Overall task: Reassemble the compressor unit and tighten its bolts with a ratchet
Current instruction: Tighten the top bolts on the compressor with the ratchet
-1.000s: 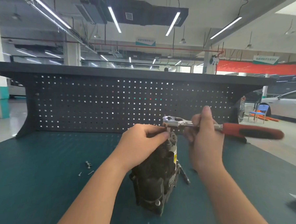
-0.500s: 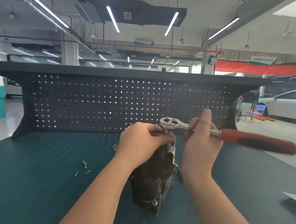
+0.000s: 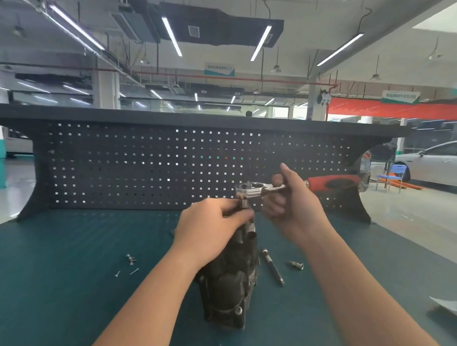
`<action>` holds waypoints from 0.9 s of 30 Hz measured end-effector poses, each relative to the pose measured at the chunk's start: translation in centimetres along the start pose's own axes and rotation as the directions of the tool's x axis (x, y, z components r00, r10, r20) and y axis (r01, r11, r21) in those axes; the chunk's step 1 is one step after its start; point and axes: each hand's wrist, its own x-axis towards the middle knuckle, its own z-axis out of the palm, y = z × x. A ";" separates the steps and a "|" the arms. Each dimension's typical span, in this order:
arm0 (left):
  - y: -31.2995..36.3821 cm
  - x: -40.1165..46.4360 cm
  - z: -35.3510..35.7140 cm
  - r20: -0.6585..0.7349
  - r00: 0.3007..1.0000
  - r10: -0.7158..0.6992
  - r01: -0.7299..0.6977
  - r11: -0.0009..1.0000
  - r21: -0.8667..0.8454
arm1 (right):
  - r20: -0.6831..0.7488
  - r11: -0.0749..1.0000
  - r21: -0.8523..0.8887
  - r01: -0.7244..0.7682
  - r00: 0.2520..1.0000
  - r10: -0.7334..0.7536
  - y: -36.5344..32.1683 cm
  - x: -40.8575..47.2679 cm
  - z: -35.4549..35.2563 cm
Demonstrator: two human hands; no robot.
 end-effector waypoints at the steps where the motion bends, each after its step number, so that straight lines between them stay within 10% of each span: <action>1: 0.1 0.0 0.2 0.011 1.000 0.005 -0.005 1.000 0.016 | 0.009 0.999 0.036 -0.001 1.000 0.000 -0.1 0.3 -0.2; 15: 0.0 1.3 0.7 0.313 0.937 -0.157 0.008 0.903 0.430 | -0.008 0.806 0.535 0.253 0.956 -0.294 -3.9 1.0 0.1; 21: -0.4 2.4 0.1 0.401 0.861 -0.313 0.177 0.923 0.342 | -0.254 0.965 0.200 0.170 0.960 -0.116 -1.2 1.9 -8.1; 27: -1.5 2.4 0.2 0.281 0.939 -0.198 0.164 0.976 0.140 | -0.544 0.990 0.047 -0.135 0.828 0.138 8.3 0.3 -16.9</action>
